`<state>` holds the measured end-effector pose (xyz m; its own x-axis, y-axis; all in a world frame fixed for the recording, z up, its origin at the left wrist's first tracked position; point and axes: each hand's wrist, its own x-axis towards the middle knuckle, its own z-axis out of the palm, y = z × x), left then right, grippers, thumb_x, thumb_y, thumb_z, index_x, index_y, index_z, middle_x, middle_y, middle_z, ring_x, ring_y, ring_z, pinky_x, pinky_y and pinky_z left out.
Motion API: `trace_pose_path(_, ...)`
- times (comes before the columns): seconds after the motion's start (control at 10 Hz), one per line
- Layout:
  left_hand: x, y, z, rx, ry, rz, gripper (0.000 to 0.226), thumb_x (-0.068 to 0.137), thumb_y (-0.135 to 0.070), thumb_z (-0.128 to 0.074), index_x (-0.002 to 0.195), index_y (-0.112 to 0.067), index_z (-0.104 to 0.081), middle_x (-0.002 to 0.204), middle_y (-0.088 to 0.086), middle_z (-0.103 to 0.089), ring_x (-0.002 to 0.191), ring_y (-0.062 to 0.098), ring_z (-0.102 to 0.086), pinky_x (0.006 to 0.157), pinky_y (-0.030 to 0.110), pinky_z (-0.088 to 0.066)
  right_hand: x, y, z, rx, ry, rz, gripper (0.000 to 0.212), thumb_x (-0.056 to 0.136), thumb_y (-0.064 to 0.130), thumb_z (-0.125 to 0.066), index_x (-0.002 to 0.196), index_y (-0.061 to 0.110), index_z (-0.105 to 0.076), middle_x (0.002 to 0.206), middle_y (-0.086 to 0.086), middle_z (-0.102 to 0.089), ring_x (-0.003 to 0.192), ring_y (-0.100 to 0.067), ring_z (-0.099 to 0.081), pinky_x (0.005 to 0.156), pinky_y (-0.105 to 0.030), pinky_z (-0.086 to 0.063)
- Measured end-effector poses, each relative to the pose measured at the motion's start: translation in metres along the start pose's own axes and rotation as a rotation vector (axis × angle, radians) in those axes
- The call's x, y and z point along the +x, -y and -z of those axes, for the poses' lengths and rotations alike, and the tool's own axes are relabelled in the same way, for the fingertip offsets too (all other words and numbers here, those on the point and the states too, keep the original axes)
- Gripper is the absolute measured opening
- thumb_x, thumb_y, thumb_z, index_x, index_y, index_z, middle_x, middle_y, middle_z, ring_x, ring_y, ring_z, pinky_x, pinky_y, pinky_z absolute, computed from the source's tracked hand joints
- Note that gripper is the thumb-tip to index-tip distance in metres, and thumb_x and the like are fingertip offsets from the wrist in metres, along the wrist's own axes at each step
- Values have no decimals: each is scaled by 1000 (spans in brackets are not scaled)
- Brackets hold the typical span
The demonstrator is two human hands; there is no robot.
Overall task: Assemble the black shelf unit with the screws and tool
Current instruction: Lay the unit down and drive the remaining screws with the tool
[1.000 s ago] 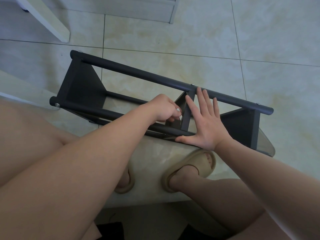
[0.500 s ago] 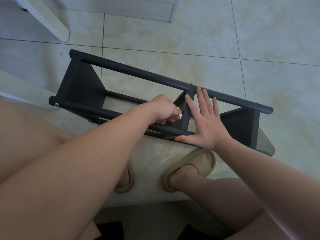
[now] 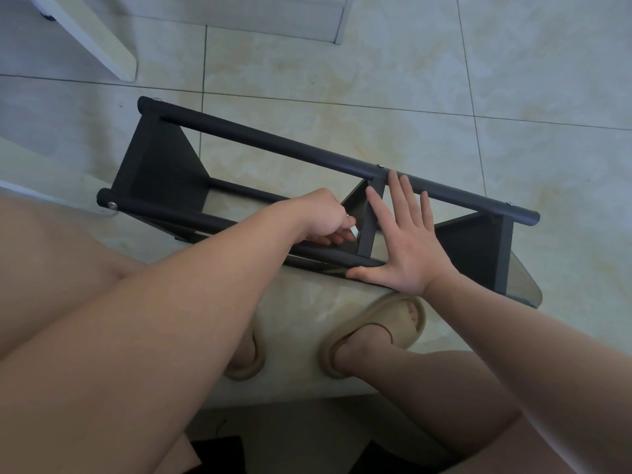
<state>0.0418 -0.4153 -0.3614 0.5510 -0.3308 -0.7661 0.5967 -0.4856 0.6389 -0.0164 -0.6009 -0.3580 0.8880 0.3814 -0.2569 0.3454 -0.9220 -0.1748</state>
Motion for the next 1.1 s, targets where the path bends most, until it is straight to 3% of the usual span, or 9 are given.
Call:
trace_pose_path(0.2, 0, 1, 2, 38, 28, -9, 22, 105, -20, -50, 99, -7, -67, 72, -8, -73, 77, 10, -64, 67, 23, -49, 0, 0, 1, 0, -1, 1, 126, 70, 95, -40, 163, 20, -1, 168, -15, 17, 154, -29, 22, 124, -55, 10)
trace_pose_path(0.4, -1, 4, 7, 88, 64, -17, 22, 104, -17, -52, 89, -14, -67, 69, -9, -75, 78, 11, -67, 74, 27, -49, 0, 0, 1, 5, 3, 1, 126, 70, 95, -39, 163, 20, -2, 168, -15, 17, 154, -29, 22, 124, -55, 10)
trace_pose_path(0.6, -3, 4, 10, 198, 91, -45, 23, 103, -14, -53, 84, -18, -65, 65, -13, -73, 70, 5, -66, 67, 24, -47, 0, 0, 2, 2, 12, -4, 126, 69, 95, -40, 163, 20, -2, 167, -15, 17, 154, -29, 22, 124, -56, 9)
trace_pose_path(0.7, -6, 5, 11, 275, 95, -68, 26, 101, -14, -55, 80, -21, -67, 68, -15, -73, 76, 7, -66, 69, 24, -46, 0, 0, 2, -6, 13, -3, 126, 69, 95, -40, 163, 20, -2, 167, -15, 17, 154, -30, 21, 124, -56, 8)
trace_pose_path(0.8, -6, 6, 10, 336, 87, -90, 24, 99, -16, -59, 79, -23, -70, 88, -5, -77, 92, 18, -68, 86, 32, -51, 0, 0, 2, 0, 15, -4, 126, 69, 94, -41, 163, 20, -2, 167, -16, 17, 154, -30, 21, 124, -57, 8)
trace_pose_path(1.1, -8, 4, 9, 517, 92, -97, 19, 97, -18, -62, 82, -29, -65, 78, -15, -59, 83, 14, -55, 83, 30, -42, -1, 1, 3, 9, 15, -6, 127, 68, 95, -40, 163, 20, -2, 167, -16, 17, 154, -30, 21, 124, -57, 8)
